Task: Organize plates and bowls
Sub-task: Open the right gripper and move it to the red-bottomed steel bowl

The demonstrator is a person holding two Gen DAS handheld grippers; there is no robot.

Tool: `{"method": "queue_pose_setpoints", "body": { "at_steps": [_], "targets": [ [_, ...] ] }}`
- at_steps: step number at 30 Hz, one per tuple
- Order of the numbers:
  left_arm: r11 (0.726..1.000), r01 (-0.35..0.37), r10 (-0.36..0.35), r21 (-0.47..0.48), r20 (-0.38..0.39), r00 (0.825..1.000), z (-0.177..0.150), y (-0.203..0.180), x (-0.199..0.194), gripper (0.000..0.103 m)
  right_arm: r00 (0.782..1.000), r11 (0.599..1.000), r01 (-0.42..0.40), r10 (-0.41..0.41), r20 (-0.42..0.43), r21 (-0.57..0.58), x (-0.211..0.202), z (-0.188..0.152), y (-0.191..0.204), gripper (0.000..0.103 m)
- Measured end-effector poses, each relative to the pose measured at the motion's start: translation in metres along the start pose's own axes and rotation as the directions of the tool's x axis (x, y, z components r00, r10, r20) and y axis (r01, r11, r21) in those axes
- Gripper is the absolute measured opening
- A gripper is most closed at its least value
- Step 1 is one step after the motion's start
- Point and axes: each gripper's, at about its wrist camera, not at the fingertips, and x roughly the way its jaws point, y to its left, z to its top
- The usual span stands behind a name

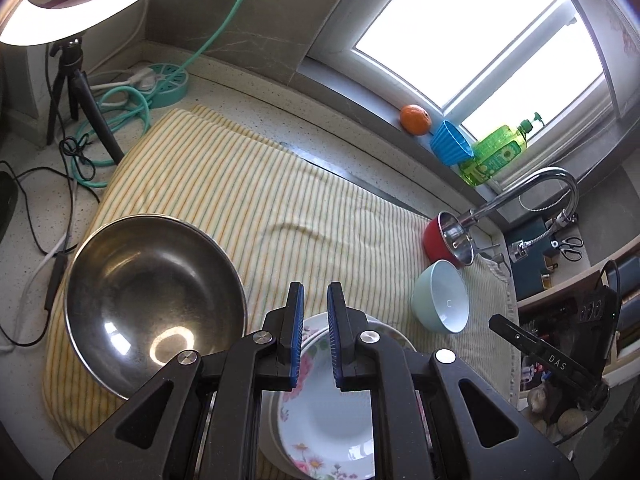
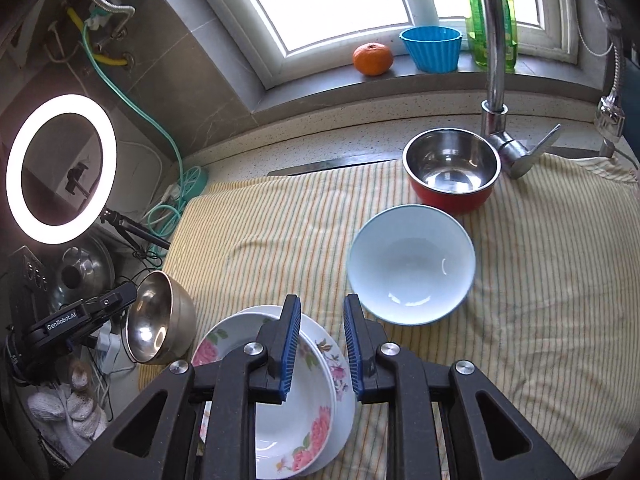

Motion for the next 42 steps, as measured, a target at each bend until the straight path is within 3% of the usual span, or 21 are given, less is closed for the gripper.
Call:
{"method": "queue_pose_setpoints", "body": {
  "at_steps": [14,30,42],
  "targets": [
    [0.989,0.072,-0.059,0.129,-0.103,0.993,0.002,-0.08,0.057,0.01,0.995,0.992,0.097,-0.099,0.016,0.085,0.0,0.013,-0.078,0.02],
    [0.973,0.074,-0.026,0.217,-0.216,0.976,-0.002,-0.139,0.125,0.01,0.999,0.992,0.044,-0.041,-0.026,0.121,0.03,0.028,-0.11,0.02],
    [0.968,0.09,-0.036,0.234,-0.225,0.974,0.03,-0.173,0.158,0.01,0.997,0.981,0.048,-0.057,0.046,0.186,0.035,0.067,-0.135,0.02]
  ]
}}
